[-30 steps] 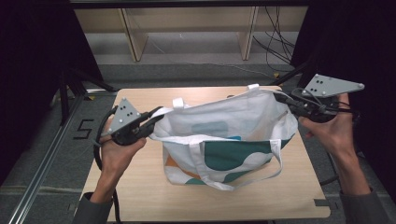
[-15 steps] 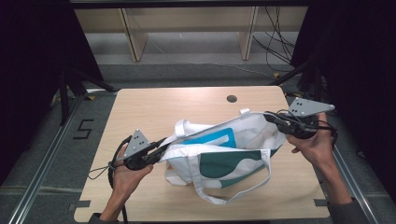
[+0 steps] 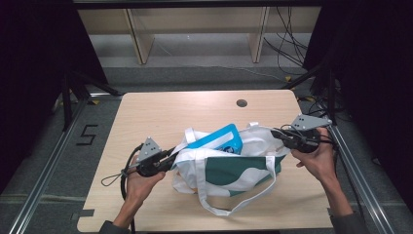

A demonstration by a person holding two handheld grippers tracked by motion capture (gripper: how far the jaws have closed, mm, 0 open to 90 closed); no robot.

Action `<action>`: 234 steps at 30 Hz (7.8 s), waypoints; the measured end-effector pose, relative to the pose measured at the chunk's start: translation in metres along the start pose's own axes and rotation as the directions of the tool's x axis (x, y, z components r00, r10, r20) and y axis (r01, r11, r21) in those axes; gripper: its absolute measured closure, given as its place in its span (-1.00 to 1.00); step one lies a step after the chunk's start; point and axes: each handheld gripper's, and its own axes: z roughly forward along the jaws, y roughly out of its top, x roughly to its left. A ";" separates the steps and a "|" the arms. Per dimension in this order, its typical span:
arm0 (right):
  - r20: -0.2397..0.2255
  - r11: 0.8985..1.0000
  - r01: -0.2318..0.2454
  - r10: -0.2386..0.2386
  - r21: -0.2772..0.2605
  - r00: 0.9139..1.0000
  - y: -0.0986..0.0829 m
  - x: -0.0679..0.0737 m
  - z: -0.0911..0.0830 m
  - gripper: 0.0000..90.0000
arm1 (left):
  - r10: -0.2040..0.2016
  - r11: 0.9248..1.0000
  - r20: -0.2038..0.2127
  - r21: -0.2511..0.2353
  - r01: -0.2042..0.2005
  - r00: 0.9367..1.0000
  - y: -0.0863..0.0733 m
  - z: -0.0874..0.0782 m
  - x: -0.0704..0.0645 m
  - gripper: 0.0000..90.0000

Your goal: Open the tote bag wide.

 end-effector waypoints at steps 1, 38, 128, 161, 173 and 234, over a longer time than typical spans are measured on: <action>-0.003 1.000 0.009 -0.009 0.015 1.000 -0.004 -0.001 0.002 0.96 | -0.004 1.000 0.001 0.024 0.004 1.000 -0.003 0.002 0.000 0.80; -0.322 0.949 0.306 -0.266 0.079 0.909 0.032 0.117 -0.005 0.91 | -0.140 0.990 -0.037 -0.032 0.139 0.989 0.005 0.002 0.008 0.67; -0.333 0.967 0.243 -0.205 0.076 0.920 0.027 0.117 0.027 0.93 | -0.145 0.975 0.064 0.181 0.131 0.987 -0.052 0.026 -0.026 0.94; -0.335 0.933 0.300 -0.224 0.196 0.915 -0.012 0.133 0.071 0.94 | -0.115 0.993 0.044 0.027 0.114 0.992 0.024 -0.034 -0.023 0.89; -0.340 0.942 0.270 -0.191 0.202 0.921 -0.016 0.138 0.074 0.93 | -0.058 0.948 0.041 0.315 0.042 0.997 -0.056 0.033 -0.030 0.99; -0.064 0.941 0.065 -0.047 0.333 0.997 -0.046 0.013 0.136 0.95 | -0.142 0.948 -0.094 0.272 0.163 0.985 -0.043 0.076 0.058 0.81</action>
